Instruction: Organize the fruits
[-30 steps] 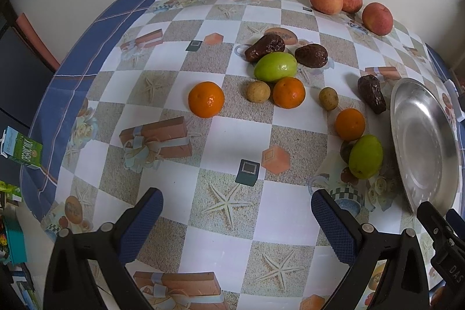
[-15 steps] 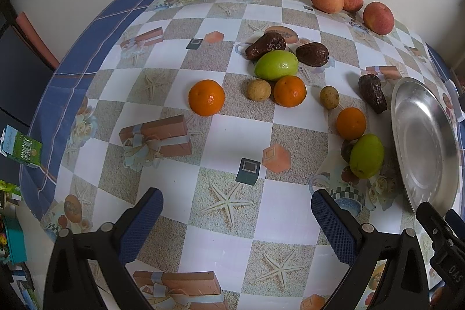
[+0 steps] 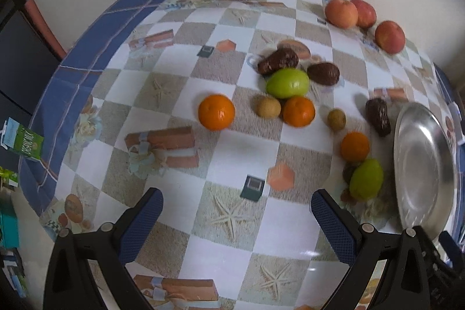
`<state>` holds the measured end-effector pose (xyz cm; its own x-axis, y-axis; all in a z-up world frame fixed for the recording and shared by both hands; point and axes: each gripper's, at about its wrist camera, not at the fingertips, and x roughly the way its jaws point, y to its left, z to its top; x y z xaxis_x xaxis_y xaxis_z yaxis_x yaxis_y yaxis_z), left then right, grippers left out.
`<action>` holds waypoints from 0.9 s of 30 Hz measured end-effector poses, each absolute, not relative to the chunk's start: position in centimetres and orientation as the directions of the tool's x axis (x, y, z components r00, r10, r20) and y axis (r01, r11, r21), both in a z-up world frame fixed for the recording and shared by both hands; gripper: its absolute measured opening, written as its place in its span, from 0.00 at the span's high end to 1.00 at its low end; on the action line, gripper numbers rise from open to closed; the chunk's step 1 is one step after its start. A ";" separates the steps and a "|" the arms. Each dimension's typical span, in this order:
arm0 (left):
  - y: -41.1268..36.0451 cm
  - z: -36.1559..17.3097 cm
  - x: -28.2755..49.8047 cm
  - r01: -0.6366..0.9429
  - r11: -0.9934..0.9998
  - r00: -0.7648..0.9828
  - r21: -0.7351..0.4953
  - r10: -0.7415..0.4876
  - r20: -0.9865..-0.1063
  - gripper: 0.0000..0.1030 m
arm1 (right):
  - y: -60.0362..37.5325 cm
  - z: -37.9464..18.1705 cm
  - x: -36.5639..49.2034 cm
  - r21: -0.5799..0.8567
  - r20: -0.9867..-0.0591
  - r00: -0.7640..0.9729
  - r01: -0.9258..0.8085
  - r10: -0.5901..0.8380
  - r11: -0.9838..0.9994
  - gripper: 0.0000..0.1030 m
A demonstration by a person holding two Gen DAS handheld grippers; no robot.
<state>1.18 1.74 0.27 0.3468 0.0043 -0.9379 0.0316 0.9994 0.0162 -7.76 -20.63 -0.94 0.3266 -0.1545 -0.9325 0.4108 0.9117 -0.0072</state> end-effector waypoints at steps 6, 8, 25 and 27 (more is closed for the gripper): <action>1.2 1.2 2.2 0.038 0.999 0.352 0.003 -0.010 -0.936 0.00 | -20.0 -0.1 -6.6 -0.028 -0.934 0.319 0.386 -0.162 0.922 0.00; 1.2 1.2 2.5 0.038 0.999 0.348 -0.004 -0.017 -0.937 0.00 | -19.7 0.2 -6.3 -0.036 -0.934 0.317 0.377 -0.166 0.925 0.00; 3.1 1.0 6.5 -0.049 0.998 0.411 0.034 0.051 -0.910 0.00 | -18.7 0.6 -2.9 -0.067 -0.901 0.381 0.355 -0.209 0.933 0.00; 3.1 1.0 6.9 -0.058 0.998 0.411 0.027 0.049 -0.910 0.00 | -18.4 0.3 -2.4 -0.072 -0.902 0.381 0.334 -0.204 0.940 0.00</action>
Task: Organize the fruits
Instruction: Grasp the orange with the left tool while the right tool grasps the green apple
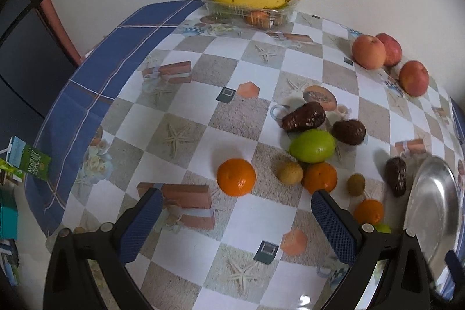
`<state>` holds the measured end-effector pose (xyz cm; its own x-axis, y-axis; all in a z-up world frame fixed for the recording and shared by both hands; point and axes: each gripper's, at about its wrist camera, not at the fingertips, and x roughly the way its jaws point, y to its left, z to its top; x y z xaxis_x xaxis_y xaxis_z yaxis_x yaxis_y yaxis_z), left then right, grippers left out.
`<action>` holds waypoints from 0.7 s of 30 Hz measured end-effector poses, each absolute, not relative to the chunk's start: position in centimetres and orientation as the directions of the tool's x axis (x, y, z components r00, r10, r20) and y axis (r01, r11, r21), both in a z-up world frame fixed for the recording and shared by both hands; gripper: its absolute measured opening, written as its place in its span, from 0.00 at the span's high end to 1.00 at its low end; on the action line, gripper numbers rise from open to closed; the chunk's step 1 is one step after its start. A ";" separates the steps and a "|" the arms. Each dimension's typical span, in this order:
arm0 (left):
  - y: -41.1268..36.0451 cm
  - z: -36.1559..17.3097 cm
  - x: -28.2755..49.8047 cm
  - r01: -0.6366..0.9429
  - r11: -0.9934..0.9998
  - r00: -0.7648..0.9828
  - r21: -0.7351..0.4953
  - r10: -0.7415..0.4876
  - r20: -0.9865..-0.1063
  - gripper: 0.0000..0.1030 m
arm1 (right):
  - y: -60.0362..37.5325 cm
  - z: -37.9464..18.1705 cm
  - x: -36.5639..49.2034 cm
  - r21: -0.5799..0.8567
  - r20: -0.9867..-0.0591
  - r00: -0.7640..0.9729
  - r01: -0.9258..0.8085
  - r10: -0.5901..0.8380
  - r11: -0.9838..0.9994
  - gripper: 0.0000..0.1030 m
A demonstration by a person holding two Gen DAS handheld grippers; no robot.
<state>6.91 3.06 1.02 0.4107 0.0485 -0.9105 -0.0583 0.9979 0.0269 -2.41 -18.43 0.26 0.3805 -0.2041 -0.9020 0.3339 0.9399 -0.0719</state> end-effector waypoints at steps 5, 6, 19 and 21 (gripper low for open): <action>2.3 1.3 7.3 -0.001 1.000 0.425 -0.002 -0.002 -0.905 0.00 | -18.1 0.0 -1.7 -0.085 -0.898 0.391 0.295 -0.201 0.952 0.00; 2.3 1.2 7.4 0.012 0.999 0.417 -0.032 -0.034 -0.908 0.00 | -18.0 0.0 -1.5 -0.078 -0.900 0.393 0.286 -0.191 0.955 0.00; 2.3 -0.2 9.0 0.036 0.985 0.353 -0.168 -0.170 -0.920 0.16 | -16.7 -1.1 0.9 0.110 -0.911 0.410 0.128 0.049 0.986 0.31; 2.4 -1.0 9.4 0.037 0.985 0.333 -0.166 -0.169 -0.928 0.17 | -16.2 -1.8 1.0 0.146 -0.919 0.383 0.108 0.094 0.983 0.41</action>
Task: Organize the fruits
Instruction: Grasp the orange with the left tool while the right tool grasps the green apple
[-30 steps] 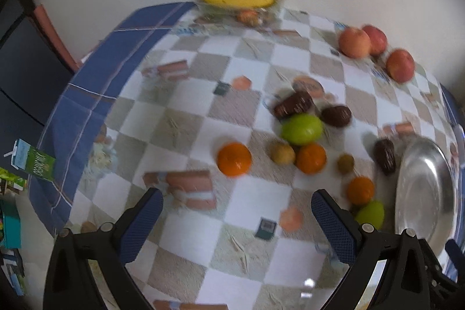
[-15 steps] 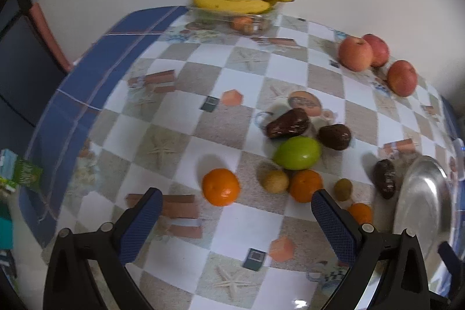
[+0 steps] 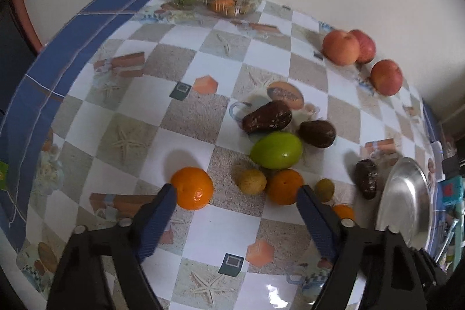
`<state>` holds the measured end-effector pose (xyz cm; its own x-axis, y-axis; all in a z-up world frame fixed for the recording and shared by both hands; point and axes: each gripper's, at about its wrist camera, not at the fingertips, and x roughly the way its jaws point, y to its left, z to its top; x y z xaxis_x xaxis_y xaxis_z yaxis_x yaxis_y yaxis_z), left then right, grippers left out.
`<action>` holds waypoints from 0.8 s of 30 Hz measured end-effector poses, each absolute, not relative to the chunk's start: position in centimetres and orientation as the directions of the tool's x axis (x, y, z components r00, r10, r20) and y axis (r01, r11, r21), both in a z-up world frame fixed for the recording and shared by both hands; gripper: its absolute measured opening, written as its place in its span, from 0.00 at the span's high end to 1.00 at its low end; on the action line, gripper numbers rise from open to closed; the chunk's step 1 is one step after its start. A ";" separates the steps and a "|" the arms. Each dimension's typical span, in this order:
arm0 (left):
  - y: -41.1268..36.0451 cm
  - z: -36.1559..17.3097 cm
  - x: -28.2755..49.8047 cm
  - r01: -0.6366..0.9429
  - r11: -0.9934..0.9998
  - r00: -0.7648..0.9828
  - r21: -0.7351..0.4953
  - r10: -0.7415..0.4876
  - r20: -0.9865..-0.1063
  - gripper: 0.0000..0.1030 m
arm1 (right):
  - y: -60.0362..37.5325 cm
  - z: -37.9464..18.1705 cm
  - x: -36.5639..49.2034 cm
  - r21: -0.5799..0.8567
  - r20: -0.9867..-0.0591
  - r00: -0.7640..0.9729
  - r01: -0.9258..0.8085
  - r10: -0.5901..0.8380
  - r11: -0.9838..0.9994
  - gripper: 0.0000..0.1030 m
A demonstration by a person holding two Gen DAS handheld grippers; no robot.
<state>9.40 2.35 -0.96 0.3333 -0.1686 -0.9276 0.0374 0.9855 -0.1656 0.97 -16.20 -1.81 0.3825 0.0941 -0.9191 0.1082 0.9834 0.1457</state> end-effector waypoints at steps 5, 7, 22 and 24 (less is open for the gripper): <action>2.4 -2.2 10.1 0.045 0.982 0.323 -0.184 -0.189 -0.928 0.23 | -15.2 -2.9 0.8 0.120 -0.936 0.340 0.078 0.087 0.990 0.47; 2.2 -2.1 10.4 0.061 0.982 0.333 -0.181 -0.191 -0.923 0.28 | -15.0 -3.4 0.8 0.108 -0.944 0.321 0.076 0.078 0.991 0.48; 7.4 -2.0 10.9 -0.102 0.946 0.328 -0.308 -0.260 -0.908 0.43 | -13.8 -4.7 0.9 0.014 -0.954 0.301 0.029 0.004 0.999 0.52; 8.0 -2.9 11.0 -0.130 0.947 0.313 -0.293 -0.241 -0.919 0.43 | -13.7 -4.8 0.9 -0.001 -0.953 0.304 0.022 -0.007 1.000 0.52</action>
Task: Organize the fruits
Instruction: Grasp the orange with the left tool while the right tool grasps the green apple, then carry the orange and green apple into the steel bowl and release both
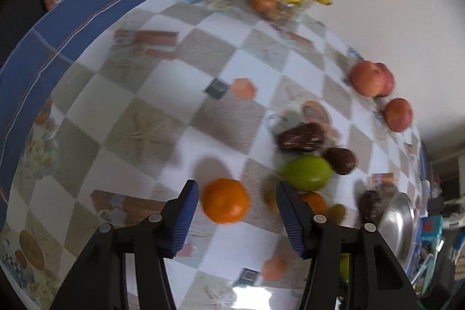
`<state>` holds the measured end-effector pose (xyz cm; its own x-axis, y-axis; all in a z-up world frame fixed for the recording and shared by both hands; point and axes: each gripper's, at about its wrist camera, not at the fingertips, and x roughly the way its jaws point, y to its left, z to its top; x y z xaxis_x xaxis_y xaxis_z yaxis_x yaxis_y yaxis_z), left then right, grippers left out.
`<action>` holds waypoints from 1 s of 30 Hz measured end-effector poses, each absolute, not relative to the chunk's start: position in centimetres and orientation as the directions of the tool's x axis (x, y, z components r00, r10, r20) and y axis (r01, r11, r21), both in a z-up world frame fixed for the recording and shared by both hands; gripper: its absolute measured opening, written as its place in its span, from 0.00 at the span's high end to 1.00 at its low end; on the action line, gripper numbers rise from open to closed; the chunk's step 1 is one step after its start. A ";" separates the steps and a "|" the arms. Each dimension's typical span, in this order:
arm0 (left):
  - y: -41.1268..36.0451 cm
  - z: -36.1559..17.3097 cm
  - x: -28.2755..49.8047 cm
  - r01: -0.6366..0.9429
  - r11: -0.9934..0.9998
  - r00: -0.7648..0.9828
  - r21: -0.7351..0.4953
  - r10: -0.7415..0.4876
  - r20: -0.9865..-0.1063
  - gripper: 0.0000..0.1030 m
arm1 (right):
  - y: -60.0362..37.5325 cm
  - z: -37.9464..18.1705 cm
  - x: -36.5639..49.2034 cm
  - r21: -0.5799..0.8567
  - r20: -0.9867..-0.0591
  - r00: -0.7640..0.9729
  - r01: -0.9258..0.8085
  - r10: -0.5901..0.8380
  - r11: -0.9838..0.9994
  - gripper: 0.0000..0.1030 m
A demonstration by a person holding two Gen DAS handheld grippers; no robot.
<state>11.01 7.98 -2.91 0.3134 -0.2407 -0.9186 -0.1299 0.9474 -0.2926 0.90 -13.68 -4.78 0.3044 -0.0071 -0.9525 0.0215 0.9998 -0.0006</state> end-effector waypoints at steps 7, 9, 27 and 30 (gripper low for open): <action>7.8 -5.5 10.9 -0.158 0.942 0.252 -0.297 -0.252 -0.934 0.57 | -13.5 -4.9 0.8 -0.034 -0.948 0.316 0.009 -0.035 0.999 0.55; 7.6 -5.3 10.9 -0.151 0.945 0.256 -0.292 -0.248 -0.934 0.59 | -13.4 -4.9 0.8 -0.036 -0.948 0.317 0.007 -0.036 0.999 0.55; 4.8 0.7 8.8 -0.021 0.949 0.390 -0.314 -0.281 -0.877 0.60 | -18.0 -0.2 -0.8 0.167 -0.897 0.434 0.146 0.088 0.975 0.55; 2.5 1.1 8.0 0.052 0.947 0.378 -0.317 -0.312 -0.871 0.60 | -20.8 0.0 -1.0 0.132 -0.902 0.430 0.242 0.016 0.961 0.55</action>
